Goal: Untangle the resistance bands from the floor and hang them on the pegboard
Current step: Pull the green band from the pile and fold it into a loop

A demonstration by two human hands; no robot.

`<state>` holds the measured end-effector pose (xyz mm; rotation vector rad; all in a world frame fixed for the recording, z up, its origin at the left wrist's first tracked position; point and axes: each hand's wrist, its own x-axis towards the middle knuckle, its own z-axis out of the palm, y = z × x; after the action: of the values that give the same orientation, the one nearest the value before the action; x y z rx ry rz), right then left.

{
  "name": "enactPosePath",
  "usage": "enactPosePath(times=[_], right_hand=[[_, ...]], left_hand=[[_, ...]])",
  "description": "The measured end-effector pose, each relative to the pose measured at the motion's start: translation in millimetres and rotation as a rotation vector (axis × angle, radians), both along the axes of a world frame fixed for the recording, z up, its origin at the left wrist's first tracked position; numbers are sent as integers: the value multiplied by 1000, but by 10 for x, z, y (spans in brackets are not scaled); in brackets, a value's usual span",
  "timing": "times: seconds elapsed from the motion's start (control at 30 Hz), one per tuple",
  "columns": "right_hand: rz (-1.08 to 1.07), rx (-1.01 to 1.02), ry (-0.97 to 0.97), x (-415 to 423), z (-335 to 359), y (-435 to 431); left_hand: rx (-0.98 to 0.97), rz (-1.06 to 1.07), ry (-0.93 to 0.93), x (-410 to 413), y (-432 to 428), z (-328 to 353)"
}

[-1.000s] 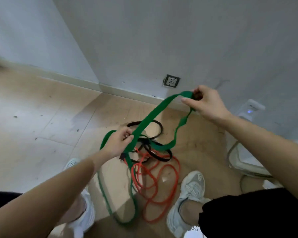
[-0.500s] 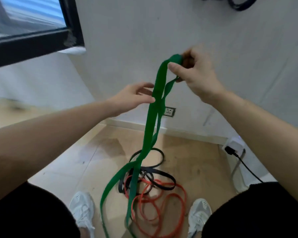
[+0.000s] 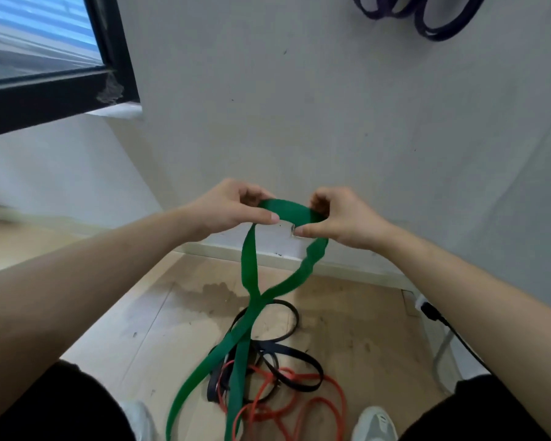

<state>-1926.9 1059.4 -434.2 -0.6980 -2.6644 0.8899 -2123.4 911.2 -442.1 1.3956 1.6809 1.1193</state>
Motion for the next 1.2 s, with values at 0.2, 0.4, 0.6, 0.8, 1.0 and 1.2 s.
enactPosePath(times=[0.2,0.4,0.6,0.8,1.0,1.2], right_hand=[[95,-151,9,-269,-109,37],[132,-251,16,-392,-172,154],[201,-220,-215,-314,-241,309],[346,-434,-623,-229,-706,239],[218,-532,-634,-95,-773,372],[-217,-242,-117,-68,-537,584]], left_hand=[[121,114,73,-109,61,93],[114,220,217,-263,43,198],[96,152,269,-296,-33,314],[224,181,-106,-298,-116,430],[240,279,-246,-518,-235,334],[-24,409,50,-573,-183,-41]])
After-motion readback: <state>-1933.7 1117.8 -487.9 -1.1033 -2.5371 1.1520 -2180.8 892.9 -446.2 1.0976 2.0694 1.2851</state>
